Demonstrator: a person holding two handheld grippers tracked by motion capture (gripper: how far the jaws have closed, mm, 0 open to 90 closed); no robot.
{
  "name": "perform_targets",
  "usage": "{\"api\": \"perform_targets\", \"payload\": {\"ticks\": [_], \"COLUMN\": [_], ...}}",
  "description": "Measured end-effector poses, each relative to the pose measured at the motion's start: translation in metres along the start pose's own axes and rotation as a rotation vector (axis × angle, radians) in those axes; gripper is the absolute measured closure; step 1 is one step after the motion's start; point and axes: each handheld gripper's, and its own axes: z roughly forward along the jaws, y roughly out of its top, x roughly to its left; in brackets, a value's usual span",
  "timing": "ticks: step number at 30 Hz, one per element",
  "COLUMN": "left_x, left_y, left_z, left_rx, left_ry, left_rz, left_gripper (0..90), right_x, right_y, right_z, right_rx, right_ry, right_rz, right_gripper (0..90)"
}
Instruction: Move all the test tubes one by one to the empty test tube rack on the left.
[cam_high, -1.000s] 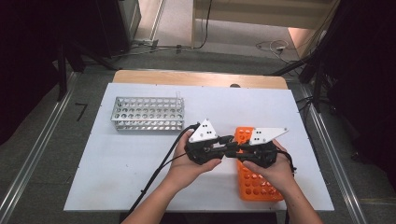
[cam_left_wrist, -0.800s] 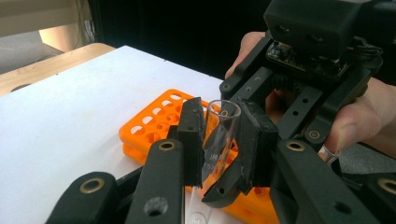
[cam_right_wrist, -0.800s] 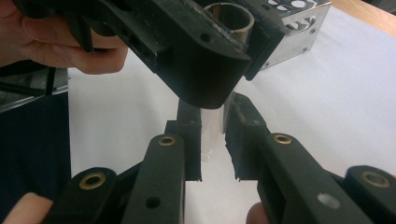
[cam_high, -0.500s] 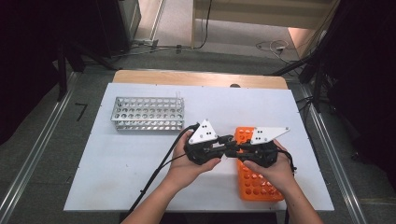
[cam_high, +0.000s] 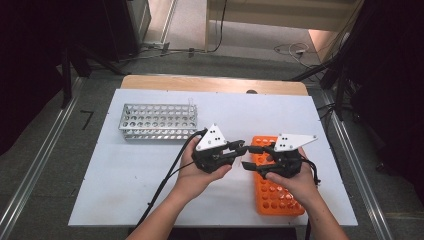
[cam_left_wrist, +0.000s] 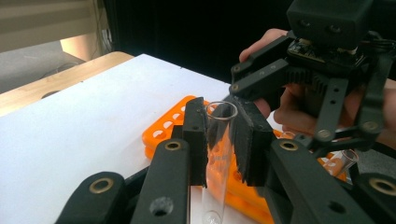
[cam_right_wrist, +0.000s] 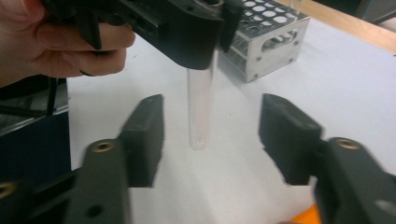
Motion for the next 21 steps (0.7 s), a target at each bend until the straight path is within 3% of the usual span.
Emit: {"api": "perform_targets", "payload": {"ticks": [9, 16, 21], "left_x": [0.013, 0.025, 0.036], "left_y": [-0.001, -0.002, -0.002], "left_z": [-0.01, -0.02, -0.03], "left_rx": [-0.005, -0.009, -0.015], "left_ry": [0.035, 0.07, 0.097], "left_rz": [-0.011, -0.018, -0.028], "left_gripper": [74.9, 75.0, 74.9], "right_x": [-0.008, -0.014, -0.019], "right_y": [-0.003, -0.008, -0.013], "right_z": [-0.01, -0.02, -0.025], "right_rx": [-0.041, -0.067, -0.077], "right_ry": [-0.049, -0.127, -0.149], "right_rz": [0.054, 0.083, 0.104], "right_gripper": [0.4, 0.0, 0.0]}}
